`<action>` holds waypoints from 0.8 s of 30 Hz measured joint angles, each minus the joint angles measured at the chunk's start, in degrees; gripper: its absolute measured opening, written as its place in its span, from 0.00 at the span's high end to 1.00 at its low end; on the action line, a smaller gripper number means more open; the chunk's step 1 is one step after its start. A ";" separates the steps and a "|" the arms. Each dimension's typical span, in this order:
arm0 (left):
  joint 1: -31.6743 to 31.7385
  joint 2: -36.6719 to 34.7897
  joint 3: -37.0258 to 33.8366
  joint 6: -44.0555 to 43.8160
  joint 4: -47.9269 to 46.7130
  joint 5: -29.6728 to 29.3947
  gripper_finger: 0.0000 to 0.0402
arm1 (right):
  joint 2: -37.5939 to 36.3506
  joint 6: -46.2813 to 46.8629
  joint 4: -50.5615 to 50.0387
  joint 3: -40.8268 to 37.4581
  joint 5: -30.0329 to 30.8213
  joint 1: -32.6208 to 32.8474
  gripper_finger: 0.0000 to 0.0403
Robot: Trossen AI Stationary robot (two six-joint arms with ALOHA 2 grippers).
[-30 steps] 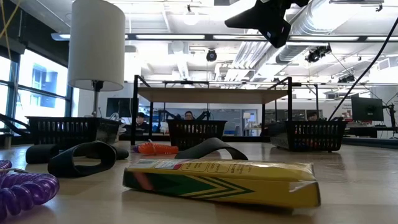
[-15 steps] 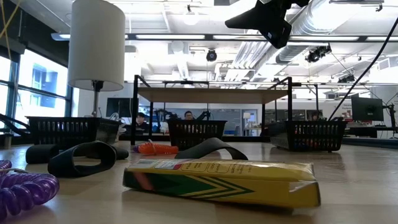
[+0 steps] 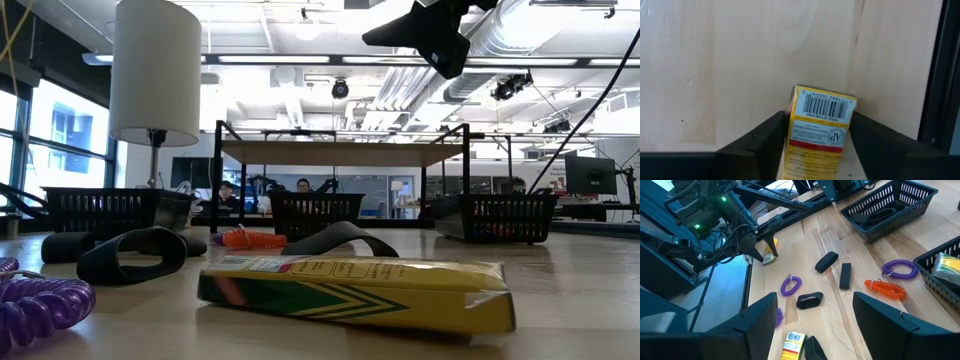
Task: Pick & Place Office Desk Supplies
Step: Put the yellow crayon box into the center black bin
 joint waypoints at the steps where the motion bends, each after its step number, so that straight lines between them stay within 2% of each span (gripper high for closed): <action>1: 0.00 0.02 -0.01 0.58 0.00 -0.15 0.52 | 0.00 -0.01 0.08 0.00 0.00 0.00 0.38; 7: 0.43 -0.10 -0.05 3.68 0.10 -0.25 0.61 | 0.00 -0.09 0.83 0.00 -0.11 0.00 0.38; 18: 6.08 -5.18 -0.39 10.22 -0.68 6.55 0.62 | 0.00 -0.33 0.83 0.00 -2.76 0.28 0.38; 24: 12.78 -10.18 -0.24 19.69 -0.90 6.79 0.62 | 0.00 -2.63 1.73 0.00 -4.99 2.61 0.38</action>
